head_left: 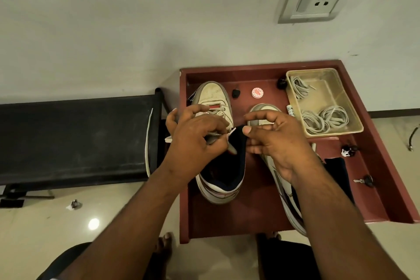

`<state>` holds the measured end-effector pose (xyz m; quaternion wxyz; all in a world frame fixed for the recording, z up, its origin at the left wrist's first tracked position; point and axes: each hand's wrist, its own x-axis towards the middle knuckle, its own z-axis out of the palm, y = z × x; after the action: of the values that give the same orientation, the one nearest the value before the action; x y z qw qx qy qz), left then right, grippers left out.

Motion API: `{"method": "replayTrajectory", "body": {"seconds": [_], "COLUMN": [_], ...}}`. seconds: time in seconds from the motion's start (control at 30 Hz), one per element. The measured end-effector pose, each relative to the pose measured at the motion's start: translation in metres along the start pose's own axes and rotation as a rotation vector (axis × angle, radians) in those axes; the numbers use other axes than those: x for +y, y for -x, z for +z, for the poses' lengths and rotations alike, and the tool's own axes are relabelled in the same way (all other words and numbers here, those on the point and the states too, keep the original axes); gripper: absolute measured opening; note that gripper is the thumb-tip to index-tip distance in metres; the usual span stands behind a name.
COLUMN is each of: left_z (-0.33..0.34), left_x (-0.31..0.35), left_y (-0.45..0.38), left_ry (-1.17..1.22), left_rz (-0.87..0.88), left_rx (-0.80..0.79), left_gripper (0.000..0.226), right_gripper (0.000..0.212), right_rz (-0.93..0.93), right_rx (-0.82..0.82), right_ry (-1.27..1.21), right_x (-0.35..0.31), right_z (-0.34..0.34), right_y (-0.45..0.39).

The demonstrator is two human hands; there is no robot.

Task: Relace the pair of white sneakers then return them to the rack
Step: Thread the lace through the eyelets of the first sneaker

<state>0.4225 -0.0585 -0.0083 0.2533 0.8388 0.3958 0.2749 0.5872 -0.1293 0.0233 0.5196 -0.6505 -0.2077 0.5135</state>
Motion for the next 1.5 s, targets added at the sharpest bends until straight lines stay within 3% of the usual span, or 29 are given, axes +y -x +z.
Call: {"method": "replayTrajectory", "body": {"seconds": [0.23,0.37,0.6,0.9,1.07,1.3,1.5], "left_z": [0.002,-0.002,-0.003,-0.003,0.0,0.004,0.006], "left_x": [0.001,-0.001,-0.004,-0.003,-0.004,-0.001,0.001], "left_y": [-0.001,-0.003,-0.004,-0.005,-0.003,-0.002,-0.001], "left_ry": [0.065,0.123,0.066,0.058,0.034,-0.077,-0.063], "left_rz": [-0.023,-0.051,-0.087,-0.114,-0.087,-0.089,-0.104], "left_rx": [-0.051,-0.086,-0.064,-0.071,-0.1,0.012,-0.035], "left_gripper": [0.01,0.018,0.012,0.018,0.019,0.012,0.01], "right_gripper": [0.021,0.022,0.024,0.022,0.019,0.013,0.018], "right_rz": [0.013,0.018,0.01,-0.23,-0.262,-0.108,-0.056], "right_rx": [-0.021,-0.019,-0.01,0.079,0.088,-0.015,-0.055], "right_ry": [0.003,0.024,0.048,0.47,0.552,0.231,0.186], "right_x": [0.001,0.002,0.001,0.008,0.01,0.004,0.003], "right_z": [0.0,-0.001,0.001,0.011,0.011,0.007,0.007], "right_y": [-0.001,-0.002,-0.001,-0.003,-0.004,0.0,0.0]}}
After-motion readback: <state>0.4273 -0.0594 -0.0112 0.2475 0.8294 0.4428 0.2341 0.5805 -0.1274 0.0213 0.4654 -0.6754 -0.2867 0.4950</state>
